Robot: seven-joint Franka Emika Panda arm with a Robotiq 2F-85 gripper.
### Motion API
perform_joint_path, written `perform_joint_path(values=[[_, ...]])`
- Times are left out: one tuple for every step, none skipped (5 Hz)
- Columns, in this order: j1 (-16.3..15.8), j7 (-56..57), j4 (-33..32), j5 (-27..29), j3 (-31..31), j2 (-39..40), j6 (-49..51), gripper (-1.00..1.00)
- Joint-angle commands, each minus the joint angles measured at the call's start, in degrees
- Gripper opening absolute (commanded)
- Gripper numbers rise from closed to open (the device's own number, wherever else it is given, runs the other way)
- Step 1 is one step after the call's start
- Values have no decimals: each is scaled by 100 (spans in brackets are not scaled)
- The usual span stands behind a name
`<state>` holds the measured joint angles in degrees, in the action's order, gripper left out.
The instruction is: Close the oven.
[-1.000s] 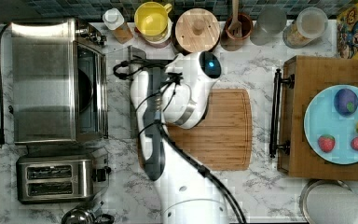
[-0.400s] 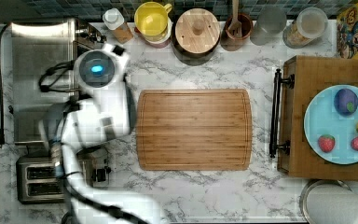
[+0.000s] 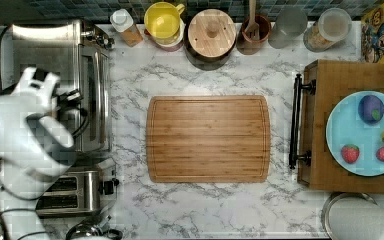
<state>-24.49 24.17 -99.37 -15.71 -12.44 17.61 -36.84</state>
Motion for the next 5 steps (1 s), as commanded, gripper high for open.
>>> perform_joint_path(values=[[75, -869, 890, 156, 189, -774, 679, -100], [110, -874, 890, 147, 151, -773, 680, -100], [160, -881, 891, 135, 95, -772, 682, -100], [134, -878, 891, 141, 122, -772, 681, -100], [150, -880, 891, 138, 105, -772, 682, -100]])
